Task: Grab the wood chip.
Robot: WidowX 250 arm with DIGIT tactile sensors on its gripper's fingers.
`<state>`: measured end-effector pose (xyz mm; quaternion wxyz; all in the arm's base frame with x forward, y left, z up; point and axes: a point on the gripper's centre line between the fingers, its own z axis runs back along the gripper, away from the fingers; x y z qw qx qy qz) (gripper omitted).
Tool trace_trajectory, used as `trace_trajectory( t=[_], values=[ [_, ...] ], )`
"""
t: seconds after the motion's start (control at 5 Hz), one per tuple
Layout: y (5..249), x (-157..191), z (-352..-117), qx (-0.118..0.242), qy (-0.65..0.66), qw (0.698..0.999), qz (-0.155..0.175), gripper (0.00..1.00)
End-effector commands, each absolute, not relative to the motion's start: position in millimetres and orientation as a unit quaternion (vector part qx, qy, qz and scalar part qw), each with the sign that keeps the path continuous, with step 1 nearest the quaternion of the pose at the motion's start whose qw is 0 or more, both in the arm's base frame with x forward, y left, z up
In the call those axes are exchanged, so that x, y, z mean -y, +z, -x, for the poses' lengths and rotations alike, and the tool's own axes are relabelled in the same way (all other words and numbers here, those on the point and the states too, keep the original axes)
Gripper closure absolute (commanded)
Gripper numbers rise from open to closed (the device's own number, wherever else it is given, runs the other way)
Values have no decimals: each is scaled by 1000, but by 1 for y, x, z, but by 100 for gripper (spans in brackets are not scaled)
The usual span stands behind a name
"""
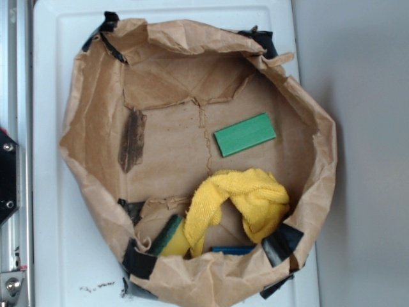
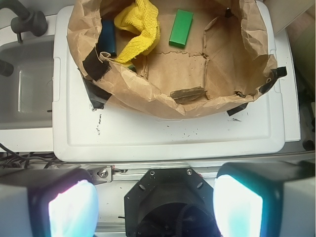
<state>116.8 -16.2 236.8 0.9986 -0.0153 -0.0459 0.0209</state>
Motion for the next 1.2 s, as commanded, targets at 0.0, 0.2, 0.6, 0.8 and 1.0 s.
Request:
trace_trajectory(
  t=[0.0, 0.2, 0.6, 0.8, 1.0],
  values=[
    [237, 16, -117, 46, 21, 999, 15, 0],
    [223, 27, -167, 45, 94, 995, 7, 0],
    [185, -6, -249, 60, 267, 961, -45, 0],
    [185, -6, -249, 60, 267, 961, -45, 0],
    [185, -6, -249, 60, 267, 961, -45, 0]
  ],
)
